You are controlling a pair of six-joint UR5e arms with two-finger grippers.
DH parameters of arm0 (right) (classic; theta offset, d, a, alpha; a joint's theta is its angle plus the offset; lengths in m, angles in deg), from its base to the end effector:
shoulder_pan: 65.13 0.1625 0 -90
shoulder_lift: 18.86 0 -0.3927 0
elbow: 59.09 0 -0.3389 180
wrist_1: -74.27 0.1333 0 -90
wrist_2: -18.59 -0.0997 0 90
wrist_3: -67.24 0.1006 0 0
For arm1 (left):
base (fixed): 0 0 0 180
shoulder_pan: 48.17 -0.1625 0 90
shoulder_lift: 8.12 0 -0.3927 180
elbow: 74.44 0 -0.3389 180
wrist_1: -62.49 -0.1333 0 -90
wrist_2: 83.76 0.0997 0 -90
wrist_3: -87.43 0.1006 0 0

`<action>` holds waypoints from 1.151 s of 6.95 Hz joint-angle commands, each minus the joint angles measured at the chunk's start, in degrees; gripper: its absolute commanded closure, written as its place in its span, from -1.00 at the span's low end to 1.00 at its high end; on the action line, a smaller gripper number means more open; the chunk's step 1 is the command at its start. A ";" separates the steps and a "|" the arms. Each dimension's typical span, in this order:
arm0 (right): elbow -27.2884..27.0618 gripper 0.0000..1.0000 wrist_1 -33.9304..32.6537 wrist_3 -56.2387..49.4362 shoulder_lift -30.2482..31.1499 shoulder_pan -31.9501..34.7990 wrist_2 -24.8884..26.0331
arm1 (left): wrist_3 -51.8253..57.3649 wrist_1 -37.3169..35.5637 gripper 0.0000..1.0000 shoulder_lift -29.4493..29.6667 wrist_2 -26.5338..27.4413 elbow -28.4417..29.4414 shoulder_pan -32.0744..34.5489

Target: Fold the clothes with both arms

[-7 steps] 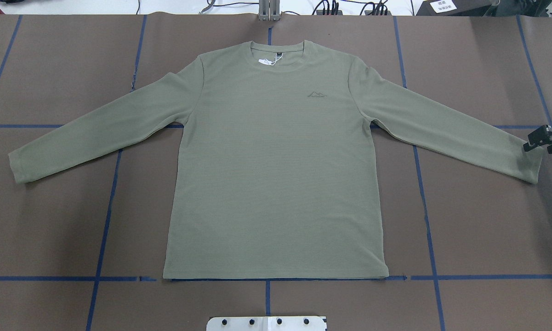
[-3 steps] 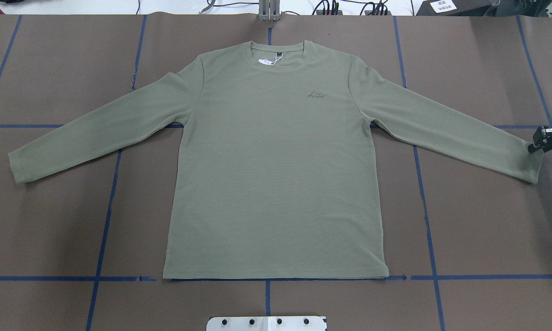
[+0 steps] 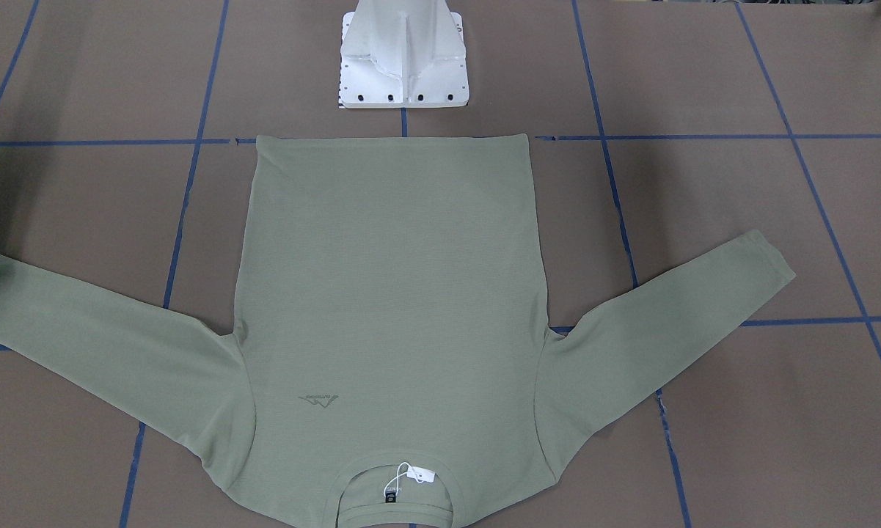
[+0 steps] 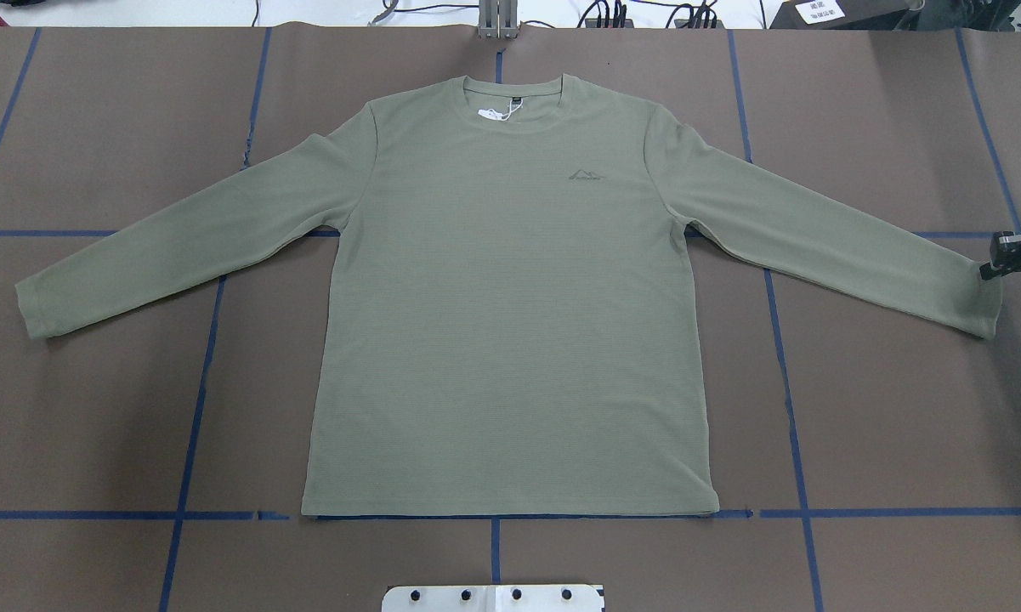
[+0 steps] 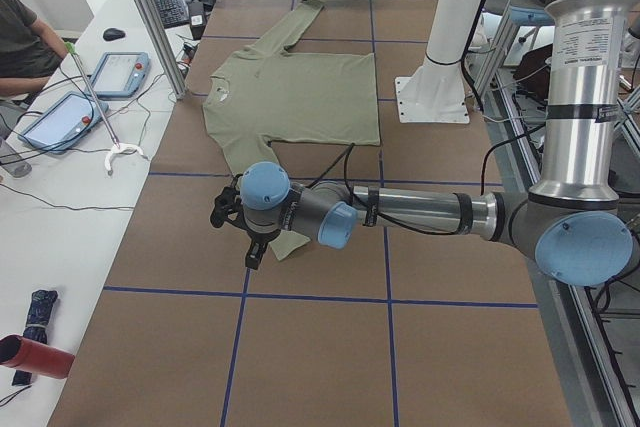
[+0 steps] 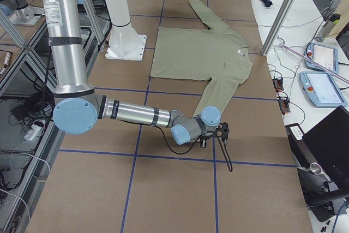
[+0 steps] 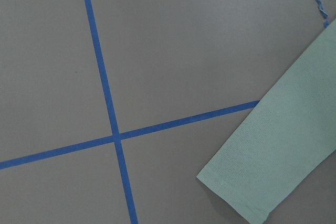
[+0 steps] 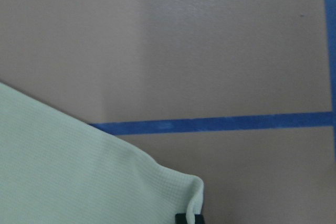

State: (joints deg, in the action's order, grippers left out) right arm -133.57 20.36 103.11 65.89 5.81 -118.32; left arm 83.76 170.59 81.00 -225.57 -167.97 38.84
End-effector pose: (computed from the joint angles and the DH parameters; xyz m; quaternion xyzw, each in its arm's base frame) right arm -0.1032 -0.4818 0.6324 0.0029 -0.4388 0.0427 0.8976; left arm -0.0308 -0.4500 0.5623 0.1368 0.4384 0.0734 0.8853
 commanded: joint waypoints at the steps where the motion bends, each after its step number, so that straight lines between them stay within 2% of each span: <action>1: -9.94 1.00 -0.59 12.30 0.07 -2.54 -0.29 | 0.16 0.09 -1.00 0.09 -1.18 -0.08 0.00; 2: -14.16 1.00 -0.68 21.08 -1.50 -6.13 0.41 | 0.16 0.09 -1.00 0.17 -1.19 -0.25 0.00; 4: -15.61 1.00 -0.76 39.80 -11.83 -11.85 3.56 | 0.07 0.18 -1.00 0.17 -1.19 -0.43 0.00; 5: -15.61 1.00 -2.07 47.81 -17.19 -15.02 7.67 | 0.07 0.18 -1.00 0.09 -1.19 -0.52 0.00; 7: -14.83 1.00 -18.07 53.94 -33.68 -21.60 18.11 | 0.07 0.18 -1.00 0.09 -1.28 -0.69 0.00; 8: -14.21 1.00 -23.47 55.69 -40.91 -24.51 21.48 | 0.07 0.62 -1.00 0.09 -1.19 -0.69 0.09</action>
State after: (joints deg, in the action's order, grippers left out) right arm -148.44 4.81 155.99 34.51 -14.84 -101.99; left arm 83.83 170.88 81.10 -226.79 -168.62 38.85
